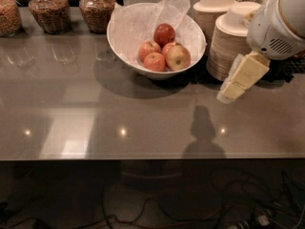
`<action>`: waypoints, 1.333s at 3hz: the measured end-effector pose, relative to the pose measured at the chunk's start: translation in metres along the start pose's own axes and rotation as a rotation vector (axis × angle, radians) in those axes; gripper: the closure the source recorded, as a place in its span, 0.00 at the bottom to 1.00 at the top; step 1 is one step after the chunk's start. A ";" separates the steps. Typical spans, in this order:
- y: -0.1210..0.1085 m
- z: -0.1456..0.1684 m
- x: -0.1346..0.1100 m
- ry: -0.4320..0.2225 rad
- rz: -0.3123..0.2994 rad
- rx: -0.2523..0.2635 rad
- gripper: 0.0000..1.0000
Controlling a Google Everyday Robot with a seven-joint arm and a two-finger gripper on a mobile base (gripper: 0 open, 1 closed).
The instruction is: Pick apple from white bowl
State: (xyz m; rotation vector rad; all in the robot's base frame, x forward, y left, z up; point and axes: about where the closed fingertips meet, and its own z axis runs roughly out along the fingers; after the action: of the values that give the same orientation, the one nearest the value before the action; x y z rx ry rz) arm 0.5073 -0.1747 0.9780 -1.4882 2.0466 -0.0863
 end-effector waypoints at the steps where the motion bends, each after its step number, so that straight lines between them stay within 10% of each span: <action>1: -0.030 0.020 -0.021 -0.032 0.042 0.063 0.00; 4: -0.094 0.093 -0.096 -0.046 0.084 0.084 0.00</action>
Offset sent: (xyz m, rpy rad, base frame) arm 0.1186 0.0452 0.0071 0.0653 -0.0989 -0.1171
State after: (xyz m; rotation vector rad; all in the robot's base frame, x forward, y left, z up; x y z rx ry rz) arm 0.6512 -0.0980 0.9787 -1.3400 2.0408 -0.1026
